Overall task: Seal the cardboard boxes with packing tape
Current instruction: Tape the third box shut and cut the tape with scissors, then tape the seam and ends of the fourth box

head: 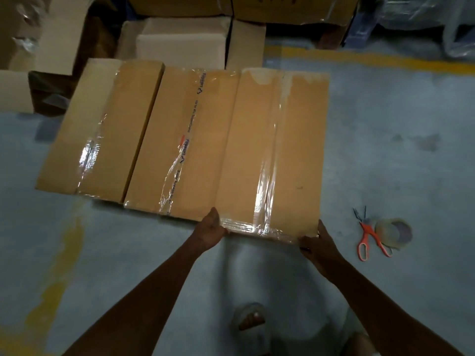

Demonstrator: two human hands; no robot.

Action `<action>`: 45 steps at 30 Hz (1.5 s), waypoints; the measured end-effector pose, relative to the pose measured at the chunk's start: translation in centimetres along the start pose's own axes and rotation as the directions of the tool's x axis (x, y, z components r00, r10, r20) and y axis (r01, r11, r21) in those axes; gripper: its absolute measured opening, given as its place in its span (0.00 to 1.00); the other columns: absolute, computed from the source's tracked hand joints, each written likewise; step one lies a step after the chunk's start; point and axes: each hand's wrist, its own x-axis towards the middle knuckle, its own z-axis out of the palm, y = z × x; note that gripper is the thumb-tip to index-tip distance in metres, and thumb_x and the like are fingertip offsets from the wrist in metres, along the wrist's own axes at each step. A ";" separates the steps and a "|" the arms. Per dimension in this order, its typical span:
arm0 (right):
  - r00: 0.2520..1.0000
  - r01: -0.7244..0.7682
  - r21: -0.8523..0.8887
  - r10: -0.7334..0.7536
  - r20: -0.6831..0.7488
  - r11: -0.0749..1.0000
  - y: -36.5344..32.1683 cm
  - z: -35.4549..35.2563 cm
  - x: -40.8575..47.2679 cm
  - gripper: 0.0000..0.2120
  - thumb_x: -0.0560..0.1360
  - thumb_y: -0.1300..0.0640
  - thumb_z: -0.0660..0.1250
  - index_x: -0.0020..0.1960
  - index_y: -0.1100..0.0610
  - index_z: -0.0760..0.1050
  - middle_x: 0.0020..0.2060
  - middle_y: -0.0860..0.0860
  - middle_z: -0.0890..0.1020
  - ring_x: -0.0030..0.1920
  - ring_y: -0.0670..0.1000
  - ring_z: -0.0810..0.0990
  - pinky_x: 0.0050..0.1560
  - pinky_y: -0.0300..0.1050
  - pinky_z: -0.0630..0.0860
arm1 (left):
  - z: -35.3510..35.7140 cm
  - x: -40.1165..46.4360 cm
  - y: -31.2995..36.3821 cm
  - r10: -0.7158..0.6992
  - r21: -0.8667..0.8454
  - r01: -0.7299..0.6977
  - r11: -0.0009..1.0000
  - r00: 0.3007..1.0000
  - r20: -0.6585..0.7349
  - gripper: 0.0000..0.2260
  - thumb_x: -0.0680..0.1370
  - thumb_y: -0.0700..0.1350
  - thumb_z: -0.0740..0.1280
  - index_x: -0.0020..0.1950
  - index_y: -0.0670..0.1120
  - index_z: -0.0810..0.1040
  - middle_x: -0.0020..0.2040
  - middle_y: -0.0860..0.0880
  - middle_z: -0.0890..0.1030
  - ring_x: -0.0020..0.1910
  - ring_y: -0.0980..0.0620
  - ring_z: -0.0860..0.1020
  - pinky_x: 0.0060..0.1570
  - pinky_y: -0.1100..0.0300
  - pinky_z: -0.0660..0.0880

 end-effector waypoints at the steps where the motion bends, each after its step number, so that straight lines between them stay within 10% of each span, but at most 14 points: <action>1: 1.000 0.010 -0.006 -0.010 0.015 1.000 -0.2 -0.1 -0.2 0.31 0.76 0.65 0.68 0.74 0.46 0.64 0.62 0.54 0.76 0.60 0.57 0.77 0.53 0.53 0.81 | 0.1 -0.4 0.1 -0.005 -0.031 0.005 1.000 1.000 0.021 0.42 0.78 0.54 0.71 0.83 0.40 0.52 0.81 0.42 0.63 0.77 0.42 0.66 0.77 0.48 0.63; 4: 0.999 0.033 -0.056 -0.031 0.039 0.998 -0.3 -0.7 0.0 0.38 0.69 0.55 0.71 0.76 0.46 0.61 0.63 0.54 0.75 0.62 0.59 0.76 0.56 0.54 0.80 | 0.8 -1.1 0.1 -0.026 -0.022 0.027 0.999 0.999 0.041 0.37 0.81 0.45 0.71 0.83 0.40 0.53 0.81 0.45 0.61 0.78 0.43 0.65 0.78 0.50 0.61; 7: 0.995 0.012 -0.058 -0.006 0.102 0.998 -0.1 -1.2 0.5 0.32 0.76 0.62 0.70 0.74 0.45 0.62 0.64 0.55 0.76 0.61 0.58 0.77 0.61 0.54 0.77 | 1.1 -1.5 0.3 -0.010 -0.047 0.011 0.999 1.000 0.018 0.37 0.69 0.49 0.75 0.72 0.33 0.67 0.73 0.38 0.72 0.72 0.39 0.70 0.73 0.43 0.65; 10: 0.988 0.001 -0.027 0.003 0.151 1.000 -0.3 -1.6 0.7 0.28 0.81 0.64 0.66 0.75 0.47 0.61 0.67 0.55 0.75 0.62 0.57 0.77 0.58 0.52 0.79 | 1.8 -2.1 0.2 0.007 -0.125 -0.009 0.992 1.000 -0.016 0.43 0.71 0.49 0.76 0.80 0.36 0.60 0.80 0.44 0.63 0.79 0.44 0.62 0.78 0.48 0.60; 16: 0.989 -0.129 -0.176 0.139 0.047 0.976 -0.1 -3.9 -2.0 0.39 0.79 0.41 0.67 0.82 0.44 0.50 0.77 0.54 0.66 0.63 0.59 0.77 0.49 0.55 0.82 | 5.3 -6.1 -0.8 0.136 0.186 -0.083 0.979 0.945 -0.296 0.32 0.79 0.38 0.71 0.80 0.39 0.62 0.78 0.39 0.66 0.78 0.40 0.63 0.76 0.49 0.59; 21: 1.000 0.031 -0.345 -0.027 0.016 0.938 -5.3 -10.0 -8.4 0.62 0.53 0.12 0.58 0.77 0.49 0.65 0.66 0.53 0.75 0.63 0.51 0.75 0.68 0.58 0.74 | 9.9 -12.5 4.8 0.095 0.201 -0.053 0.978 0.974 -0.205 0.23 0.80 0.39 0.71 0.74 0.37 0.71 0.68 0.39 0.75 0.69 0.41 0.74 0.67 0.52 0.69; 25: 0.992 0.113 -0.396 -0.127 -0.009 0.911 -14.6 -16.5 -13.3 0.33 0.77 0.31 0.61 0.71 0.53 0.71 0.61 0.52 0.78 0.57 0.47 0.74 0.60 0.42 0.70 | 14.1 -17.1 15.1 0.207 0.167 -0.191 0.967 0.975 -0.083 0.24 0.74 0.53 0.71 0.65 0.42 0.77 0.62 0.45 0.79 0.62 0.45 0.78 0.59 0.60 0.72; 30: 0.934 0.254 -0.408 -0.332 -0.131 0.877 -29.7 -25.9 -19.4 0.10 0.84 0.45 0.60 0.60 0.49 0.75 0.52 0.50 0.82 0.52 0.50 0.79 0.64 0.52 0.76 | 19.2 -20.7 33.0 0.356 0.195 -0.344 0.918 0.934 -0.029 0.25 0.73 0.52 0.67 0.67 0.41 0.78 0.59 0.44 0.82 0.58 0.48 0.80 0.53 0.72 0.70; 38: 0.747 0.513 -0.390 -0.621 -0.235 0.764 -53.3 -39.1 -32.5 0.15 0.84 0.39 0.57 0.58 0.48 0.75 0.52 0.49 0.79 0.54 0.51 0.77 0.64 0.58 0.76 | 20.6 -31.0 63.2 0.648 0.187 -0.630 0.754 0.759 -0.057 0.16 0.81 0.43 0.69 0.69 0.45 0.76 0.61 0.44 0.79 0.62 0.46 0.78 0.62 0.57 0.73; 45: 0.537 0.635 -0.519 -0.810 -0.236 0.572 -70.4 -46.9 -39.7 0.22 0.84 0.38 0.53 0.63 0.53 0.75 0.56 0.49 0.77 0.60 0.52 0.76 0.58 0.47 0.68 | 18.7 -39.9 85.1 0.797 0.115 -0.794 0.597 0.572 -0.193 0.15 0.82 0.42 0.67 0.68 0.44 0.76 0.54 0.45 0.80 0.50 0.45 0.80 0.42 0.61 0.72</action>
